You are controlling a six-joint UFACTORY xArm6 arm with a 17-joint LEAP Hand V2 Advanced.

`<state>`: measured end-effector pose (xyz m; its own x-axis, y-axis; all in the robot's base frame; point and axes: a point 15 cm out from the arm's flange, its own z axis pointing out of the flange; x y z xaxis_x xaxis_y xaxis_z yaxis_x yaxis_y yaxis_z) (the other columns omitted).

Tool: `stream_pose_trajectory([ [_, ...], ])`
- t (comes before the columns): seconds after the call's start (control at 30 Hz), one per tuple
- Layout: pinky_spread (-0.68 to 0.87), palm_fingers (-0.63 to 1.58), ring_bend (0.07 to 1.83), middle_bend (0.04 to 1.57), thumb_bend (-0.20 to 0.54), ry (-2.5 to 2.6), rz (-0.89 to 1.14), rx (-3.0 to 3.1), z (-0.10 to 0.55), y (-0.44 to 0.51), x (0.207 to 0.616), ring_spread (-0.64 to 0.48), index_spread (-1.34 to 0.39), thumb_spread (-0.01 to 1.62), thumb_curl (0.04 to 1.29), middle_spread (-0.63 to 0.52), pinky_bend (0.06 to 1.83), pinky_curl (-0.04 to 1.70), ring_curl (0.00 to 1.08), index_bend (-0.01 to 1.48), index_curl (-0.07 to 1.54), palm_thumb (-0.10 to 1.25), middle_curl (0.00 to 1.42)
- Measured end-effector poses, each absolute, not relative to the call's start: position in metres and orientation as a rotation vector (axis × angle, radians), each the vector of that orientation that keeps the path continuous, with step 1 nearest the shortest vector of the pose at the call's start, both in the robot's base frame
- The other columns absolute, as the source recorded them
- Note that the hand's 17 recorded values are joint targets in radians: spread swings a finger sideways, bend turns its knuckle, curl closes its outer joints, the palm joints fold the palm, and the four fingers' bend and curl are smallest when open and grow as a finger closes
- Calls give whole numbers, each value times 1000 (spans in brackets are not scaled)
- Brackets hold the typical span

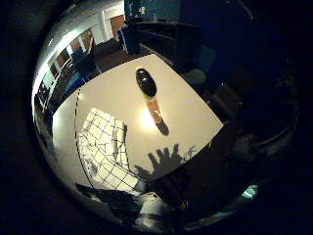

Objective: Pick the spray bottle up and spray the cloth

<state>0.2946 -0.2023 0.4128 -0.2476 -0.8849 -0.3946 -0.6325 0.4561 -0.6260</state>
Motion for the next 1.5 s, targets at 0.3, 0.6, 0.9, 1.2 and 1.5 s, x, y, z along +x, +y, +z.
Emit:
stream_pose_trajectory([
  [0.3, 387, 157, 384, 199, -30, 2008, -359, -1041, 350, -249, 274, 225, -203, 1046, 405, 138, 407, 301, 254, 148, 276, 629, 343],
  [0.6, 382, 145, 411, 220, -24, 1967, -284, -854, 302, -274, 271, 229, -153, 1055, 366, 170, 417, 301, 264, 150, 267, 597, 354],
  [0.9, 382, 142, 423, 233, -27, 1986, -199, -773, 262, -288, 265, 228, -138, 1057, 337, 185, 416, 298, 266, 153, 269, 573, 357],
  [1.2, 387, 135, 413, 241, -36, 1977, -113, -737, 230, -292, 274, 241, -126, 1026, 305, 187, 406, 295, 264, 156, 275, 502, 359],
  [1.5, 391, 134, 393, 243, -24, 1971, -75, -734, 212, -296, 278, 252, -117, 1013, 302, 201, 381, 294, 262, 155, 279, 503, 358],
])
